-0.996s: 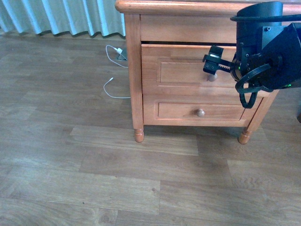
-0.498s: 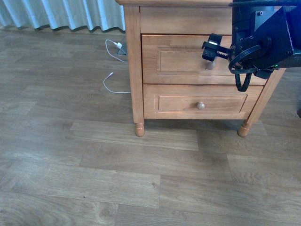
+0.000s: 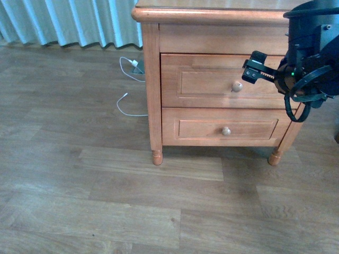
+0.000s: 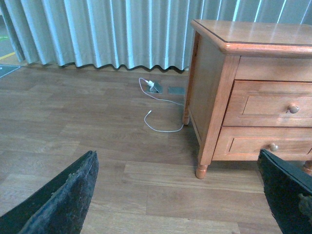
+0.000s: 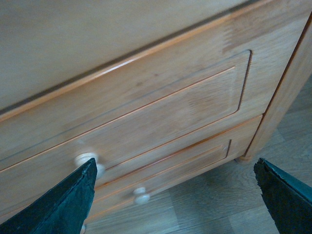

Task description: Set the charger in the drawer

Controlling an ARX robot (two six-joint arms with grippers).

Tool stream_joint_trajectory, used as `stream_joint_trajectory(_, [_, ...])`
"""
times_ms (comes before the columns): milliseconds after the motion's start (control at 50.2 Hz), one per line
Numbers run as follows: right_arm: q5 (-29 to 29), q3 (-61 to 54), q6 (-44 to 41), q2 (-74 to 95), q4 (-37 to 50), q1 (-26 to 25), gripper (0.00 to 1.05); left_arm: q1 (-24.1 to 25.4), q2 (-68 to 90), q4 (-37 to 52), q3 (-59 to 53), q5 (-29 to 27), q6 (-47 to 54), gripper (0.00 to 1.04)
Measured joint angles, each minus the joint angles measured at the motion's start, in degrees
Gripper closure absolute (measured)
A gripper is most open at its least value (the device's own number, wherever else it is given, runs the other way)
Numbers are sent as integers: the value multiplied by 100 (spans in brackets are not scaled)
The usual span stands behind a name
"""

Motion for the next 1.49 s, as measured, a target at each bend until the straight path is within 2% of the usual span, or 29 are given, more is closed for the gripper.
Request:
stream_joint_trajectory(199, [-772, -1388, -332, -1650, -68, -24, 8, 0, -2, 0, 0, 0, -2, 6])
stream_joint_trajectory(598, [-1915, -3600, -765, -5676, -1467, -492, 8, 0, -2, 0, 0, 0, 0, 6])
stream_joint_trajectory(936, [-2798, -4885, -831, -8743, -3093, -1495, 8, 0, -2, 0, 0, 0, 0, 6])
stream_joint_trajectory(1235, [-2887, -4988, -737, -9101, -3211, -1598, 8, 0, -2, 0, 0, 0, 0, 6])
stream_joint_trajectory(1255, [-2811, -5018, -787, -9123, -3128, -1589, 9, 0, -2, 0, 0, 0, 0, 6])
stream_joint_trajectory(1334, [-2111, -5681, -1484, -9425, -1591, -1429, 24, 0, -4, 0, 0, -4, 0, 6])
stream_joint_trajectory(1394, [-1578, -6026, -1932, -9639, -966, -1095, 36, 0, -4, 0, 0, 0, 0, 6])
stream_joint_trajectory(1494, [-1547, -6365, -2256, -9912, -839, -879, 57, 0, -4, 0, 0, 0, 0, 6])
